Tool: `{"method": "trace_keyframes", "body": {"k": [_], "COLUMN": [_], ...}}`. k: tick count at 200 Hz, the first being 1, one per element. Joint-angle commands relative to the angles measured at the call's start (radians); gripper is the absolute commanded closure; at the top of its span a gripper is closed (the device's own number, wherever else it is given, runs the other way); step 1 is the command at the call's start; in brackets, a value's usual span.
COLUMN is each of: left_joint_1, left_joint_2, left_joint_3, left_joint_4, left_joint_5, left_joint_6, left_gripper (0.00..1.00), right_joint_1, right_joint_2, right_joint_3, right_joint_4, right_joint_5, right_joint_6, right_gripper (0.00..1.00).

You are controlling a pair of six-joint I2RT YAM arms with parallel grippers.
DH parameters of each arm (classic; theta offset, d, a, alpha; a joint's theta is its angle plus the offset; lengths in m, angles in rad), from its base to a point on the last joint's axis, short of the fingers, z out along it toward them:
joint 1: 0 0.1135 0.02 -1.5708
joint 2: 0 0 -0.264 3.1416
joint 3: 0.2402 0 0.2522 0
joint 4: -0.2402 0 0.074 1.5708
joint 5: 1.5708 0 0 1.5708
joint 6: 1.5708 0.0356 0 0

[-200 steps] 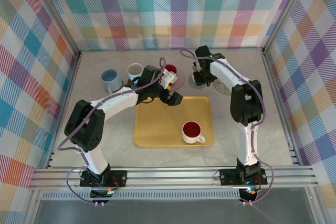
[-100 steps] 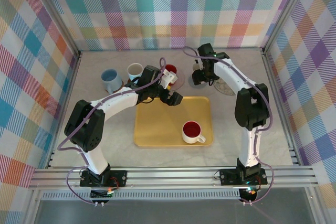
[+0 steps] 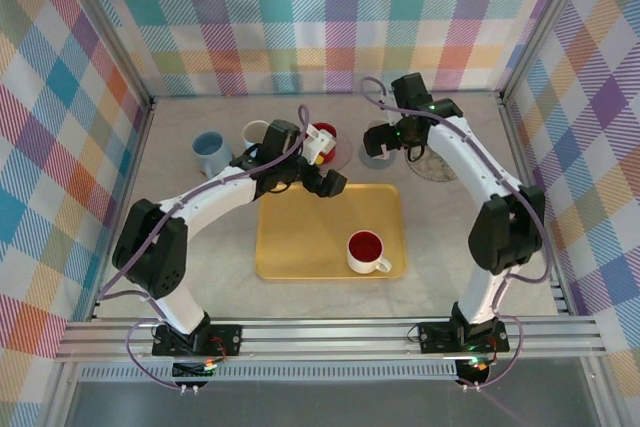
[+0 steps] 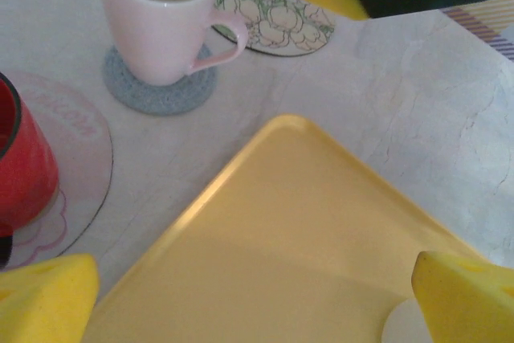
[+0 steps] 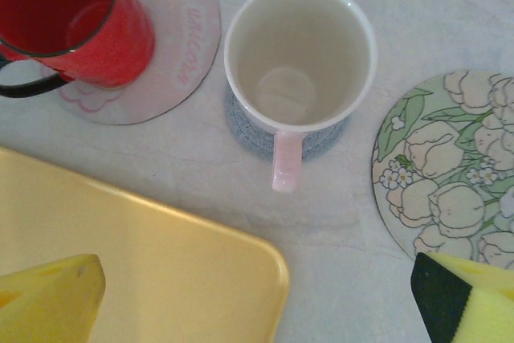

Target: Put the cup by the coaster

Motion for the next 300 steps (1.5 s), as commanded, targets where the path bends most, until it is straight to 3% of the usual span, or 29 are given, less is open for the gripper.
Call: {"method": "trace_keyframes", "body": {"k": [1,76,162,197,300], "left_joint_1": [-0.004,-0.007,-0.042,-0.049,-0.068], "left_joint_2": [-0.059,-0.172,-0.305,-0.36,-0.458], "left_joint_3": [0.033,-0.011,-0.167,-0.233,-0.369], "left_joint_4": [-0.031,-0.135,-0.145,-0.127,-0.103], "left_joint_5": [0.006,0.014,0.007,0.0,-0.011], "left_joint_6": [0.03,0.06,0.064,0.054,0.035], "left_gripper": [0.0,0.0,0.0,0.0,0.0], "right_joint_1": [-0.005,0.008,0.053,0.103,0.331], "right_joint_2": [-0.077,-0.31,-0.517,-0.544,-0.52], "right_joint_3": [-0.029,-0.237,-0.413,-0.469,-0.555], "right_joint_4": [-0.009,-0.064,-0.247,-0.316,-0.371], "right_joint_5": [-0.015,-0.066,-0.101,-0.157,-0.145], "right_joint_6": [-0.023,-0.045,0.095,0.163,0.351], "right_gripper": [0.01,0.01,0.01,0.01,0.01]}}
